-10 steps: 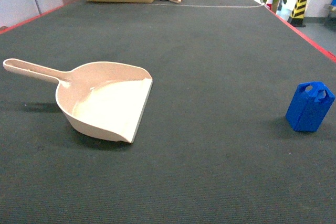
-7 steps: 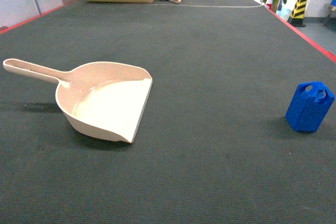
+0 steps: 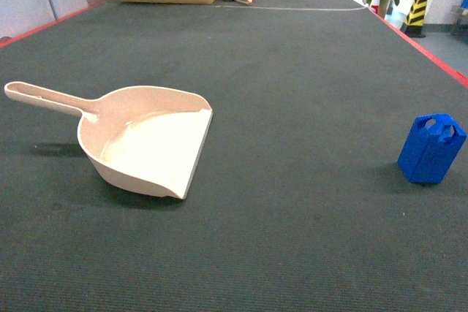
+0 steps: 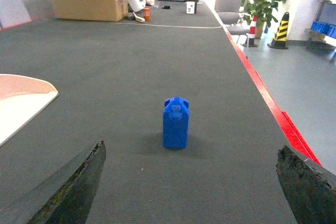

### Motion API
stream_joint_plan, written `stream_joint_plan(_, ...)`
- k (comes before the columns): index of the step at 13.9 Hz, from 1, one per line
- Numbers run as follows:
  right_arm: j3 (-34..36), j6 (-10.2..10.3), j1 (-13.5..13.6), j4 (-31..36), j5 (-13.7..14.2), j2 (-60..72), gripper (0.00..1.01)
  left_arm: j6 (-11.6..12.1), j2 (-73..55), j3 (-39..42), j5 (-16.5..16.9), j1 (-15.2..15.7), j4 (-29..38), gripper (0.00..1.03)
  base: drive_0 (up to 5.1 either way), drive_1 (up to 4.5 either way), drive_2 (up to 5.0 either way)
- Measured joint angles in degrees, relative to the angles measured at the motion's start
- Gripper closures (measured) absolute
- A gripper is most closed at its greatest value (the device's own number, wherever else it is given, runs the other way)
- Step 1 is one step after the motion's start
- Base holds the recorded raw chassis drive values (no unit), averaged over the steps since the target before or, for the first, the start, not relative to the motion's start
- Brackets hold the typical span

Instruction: Place part in tray to right shelf

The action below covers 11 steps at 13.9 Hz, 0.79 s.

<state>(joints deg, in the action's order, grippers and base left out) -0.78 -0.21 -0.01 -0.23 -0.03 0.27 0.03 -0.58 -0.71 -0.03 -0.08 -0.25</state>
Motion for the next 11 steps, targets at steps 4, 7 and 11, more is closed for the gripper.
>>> stream_joint_plan(4, 0.0, 0.0, 0.0, 0.0, 0.0, 0.0, 0.03, 0.0, 0.0, 0.0, 0.0, 0.0, 0.02, 0.05, 0.0, 0.0, 0.0)
stream_joint_plan(7, 0.0, 0.0, 0.0, 0.0, 0.0, 0.0, 0.03, 0.0, 0.0, 0.0, 0.0, 0.0, 0.02, 0.05, 0.0, 0.0, 0.0)
stream_joint_plan(11, 0.0, 0.0, 0.0, 0.0, 0.0, 0.0, 0.03, 0.0, 0.0, 0.0, 0.0, 0.0, 0.02, 0.05, 0.0, 0.0, 0.0)
